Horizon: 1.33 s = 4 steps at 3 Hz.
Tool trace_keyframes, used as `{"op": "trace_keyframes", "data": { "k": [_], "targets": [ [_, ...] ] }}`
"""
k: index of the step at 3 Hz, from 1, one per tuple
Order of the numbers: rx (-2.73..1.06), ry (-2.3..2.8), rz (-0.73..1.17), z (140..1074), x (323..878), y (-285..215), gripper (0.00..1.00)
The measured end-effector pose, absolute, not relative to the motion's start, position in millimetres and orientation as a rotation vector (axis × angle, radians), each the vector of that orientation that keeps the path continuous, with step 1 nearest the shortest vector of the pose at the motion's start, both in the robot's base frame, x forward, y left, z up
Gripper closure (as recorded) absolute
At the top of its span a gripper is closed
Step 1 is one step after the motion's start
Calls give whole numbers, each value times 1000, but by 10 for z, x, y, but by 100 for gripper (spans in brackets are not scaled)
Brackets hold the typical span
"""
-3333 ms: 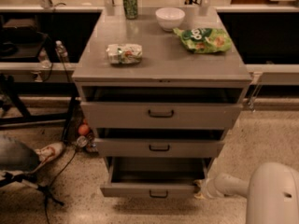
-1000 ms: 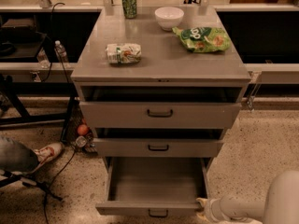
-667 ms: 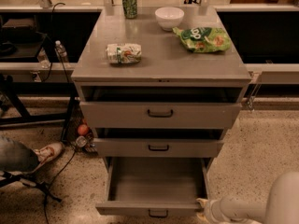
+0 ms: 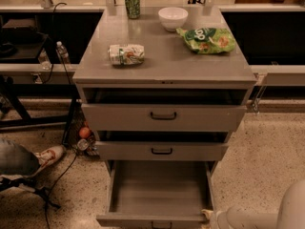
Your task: Open bottom drawer
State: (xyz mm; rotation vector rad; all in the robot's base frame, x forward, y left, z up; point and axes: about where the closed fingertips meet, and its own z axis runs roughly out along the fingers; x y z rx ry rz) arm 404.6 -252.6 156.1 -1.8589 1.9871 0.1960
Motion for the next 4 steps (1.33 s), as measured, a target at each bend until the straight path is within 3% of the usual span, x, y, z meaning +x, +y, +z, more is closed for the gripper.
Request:
{"op": "trace_keyframes", "data": {
  "k": [2, 4],
  "targets": [
    [-1860, 1984, 205, 1546, 4026, -2498, 0],
    [-1795, 1912, 177, 1946, 4229, -2648, 0]
  ]
}}
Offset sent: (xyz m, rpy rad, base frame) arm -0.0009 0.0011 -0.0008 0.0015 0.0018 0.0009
